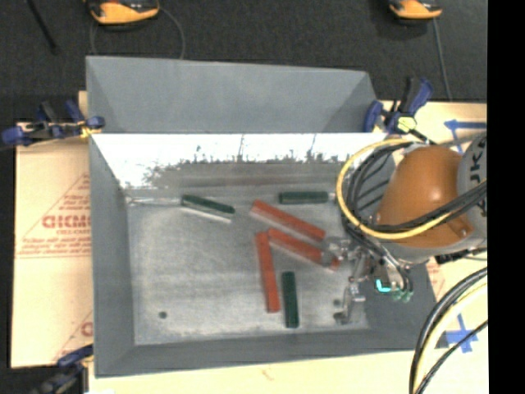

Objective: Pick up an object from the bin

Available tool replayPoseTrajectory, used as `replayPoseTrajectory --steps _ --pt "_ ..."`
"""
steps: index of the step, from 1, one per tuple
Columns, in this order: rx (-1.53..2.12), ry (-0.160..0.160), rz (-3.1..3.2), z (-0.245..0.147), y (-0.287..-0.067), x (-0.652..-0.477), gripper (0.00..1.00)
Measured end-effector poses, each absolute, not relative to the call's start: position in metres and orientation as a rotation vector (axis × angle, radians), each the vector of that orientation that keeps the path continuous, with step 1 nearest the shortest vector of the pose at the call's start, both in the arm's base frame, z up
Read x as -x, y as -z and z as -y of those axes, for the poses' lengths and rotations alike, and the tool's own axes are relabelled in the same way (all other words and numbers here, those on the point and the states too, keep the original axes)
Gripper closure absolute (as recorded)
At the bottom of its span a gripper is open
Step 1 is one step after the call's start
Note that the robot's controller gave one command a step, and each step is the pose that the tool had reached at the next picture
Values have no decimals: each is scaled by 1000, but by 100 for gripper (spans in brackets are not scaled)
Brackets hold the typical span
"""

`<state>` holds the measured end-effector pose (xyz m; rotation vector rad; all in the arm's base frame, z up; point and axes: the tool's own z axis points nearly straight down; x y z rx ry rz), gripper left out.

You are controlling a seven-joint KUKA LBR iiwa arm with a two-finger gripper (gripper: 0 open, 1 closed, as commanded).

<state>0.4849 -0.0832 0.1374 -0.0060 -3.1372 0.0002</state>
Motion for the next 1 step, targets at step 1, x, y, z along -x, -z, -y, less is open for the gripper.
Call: replayPoseTrajectory --steps 1 --pt "-168 0 3145 38 -69 -584 0"
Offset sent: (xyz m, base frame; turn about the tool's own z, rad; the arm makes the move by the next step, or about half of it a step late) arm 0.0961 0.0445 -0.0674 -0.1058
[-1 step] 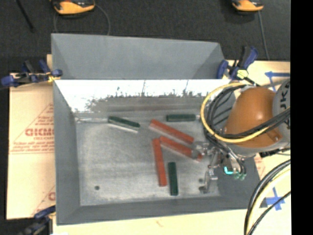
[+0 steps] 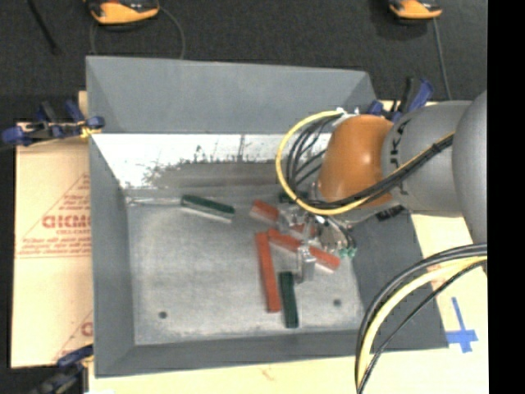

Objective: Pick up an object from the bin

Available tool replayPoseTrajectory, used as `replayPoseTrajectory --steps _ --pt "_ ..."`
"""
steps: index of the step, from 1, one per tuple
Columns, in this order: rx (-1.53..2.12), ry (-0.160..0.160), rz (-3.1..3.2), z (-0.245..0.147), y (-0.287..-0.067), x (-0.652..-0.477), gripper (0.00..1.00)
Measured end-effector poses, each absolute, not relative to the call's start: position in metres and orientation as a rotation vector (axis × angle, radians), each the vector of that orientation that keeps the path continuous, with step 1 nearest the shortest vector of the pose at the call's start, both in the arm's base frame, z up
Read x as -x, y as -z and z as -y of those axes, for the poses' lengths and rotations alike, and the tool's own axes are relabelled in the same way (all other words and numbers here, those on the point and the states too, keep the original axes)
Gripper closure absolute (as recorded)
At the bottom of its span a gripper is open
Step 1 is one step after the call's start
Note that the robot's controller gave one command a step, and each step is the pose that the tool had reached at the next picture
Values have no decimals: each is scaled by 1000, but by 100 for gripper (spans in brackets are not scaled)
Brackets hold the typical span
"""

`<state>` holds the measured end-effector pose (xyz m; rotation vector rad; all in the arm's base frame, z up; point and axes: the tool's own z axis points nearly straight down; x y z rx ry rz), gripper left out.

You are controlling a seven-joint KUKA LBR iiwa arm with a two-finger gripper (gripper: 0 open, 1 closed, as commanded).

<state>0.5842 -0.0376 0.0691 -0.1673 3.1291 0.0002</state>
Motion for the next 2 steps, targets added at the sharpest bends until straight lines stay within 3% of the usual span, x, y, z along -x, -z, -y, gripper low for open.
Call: replayPoseTrajectory --steps 1,2 --pt "165 2 -3129 40 -72 -583 100" --pt "158 4 -3128 43 -146 -573 100"
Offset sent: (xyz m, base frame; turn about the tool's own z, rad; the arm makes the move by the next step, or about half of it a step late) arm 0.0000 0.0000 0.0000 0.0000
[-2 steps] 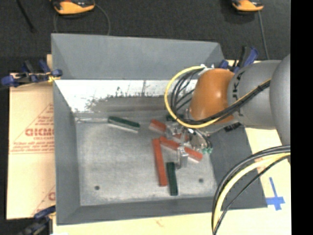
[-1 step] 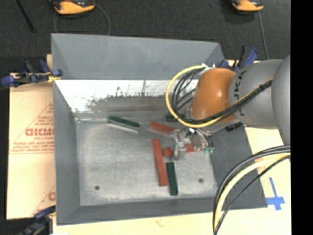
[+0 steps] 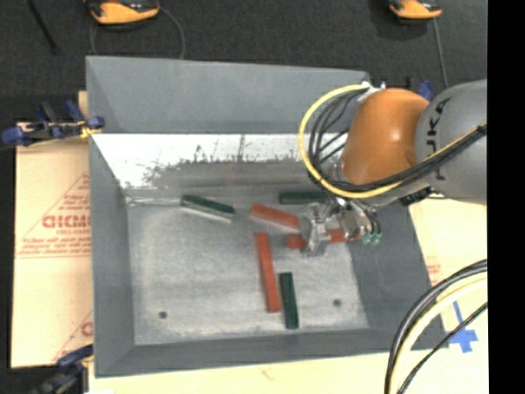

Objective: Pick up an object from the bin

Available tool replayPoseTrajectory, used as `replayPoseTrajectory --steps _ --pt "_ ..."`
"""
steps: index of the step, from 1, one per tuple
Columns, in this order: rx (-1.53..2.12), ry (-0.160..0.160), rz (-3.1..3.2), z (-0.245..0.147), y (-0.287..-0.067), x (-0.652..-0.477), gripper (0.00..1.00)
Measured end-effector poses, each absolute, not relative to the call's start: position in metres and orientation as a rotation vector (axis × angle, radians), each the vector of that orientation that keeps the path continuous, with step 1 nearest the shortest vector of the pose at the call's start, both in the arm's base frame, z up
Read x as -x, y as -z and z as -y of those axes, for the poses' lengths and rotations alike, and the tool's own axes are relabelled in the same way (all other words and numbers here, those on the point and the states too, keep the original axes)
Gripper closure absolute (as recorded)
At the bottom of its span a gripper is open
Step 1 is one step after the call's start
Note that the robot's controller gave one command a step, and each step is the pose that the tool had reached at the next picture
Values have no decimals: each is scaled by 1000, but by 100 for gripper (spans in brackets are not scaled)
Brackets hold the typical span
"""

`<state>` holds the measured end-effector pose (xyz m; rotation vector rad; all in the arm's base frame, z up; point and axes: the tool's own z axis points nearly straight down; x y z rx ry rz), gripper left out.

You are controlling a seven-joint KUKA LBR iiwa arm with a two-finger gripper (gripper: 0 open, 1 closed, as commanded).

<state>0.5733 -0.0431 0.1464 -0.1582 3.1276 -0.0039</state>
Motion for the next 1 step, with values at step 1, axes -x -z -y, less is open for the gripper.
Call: replayPoseTrajectory --steps 1 --pt "172 4 -3125 38 -238 -561 100"
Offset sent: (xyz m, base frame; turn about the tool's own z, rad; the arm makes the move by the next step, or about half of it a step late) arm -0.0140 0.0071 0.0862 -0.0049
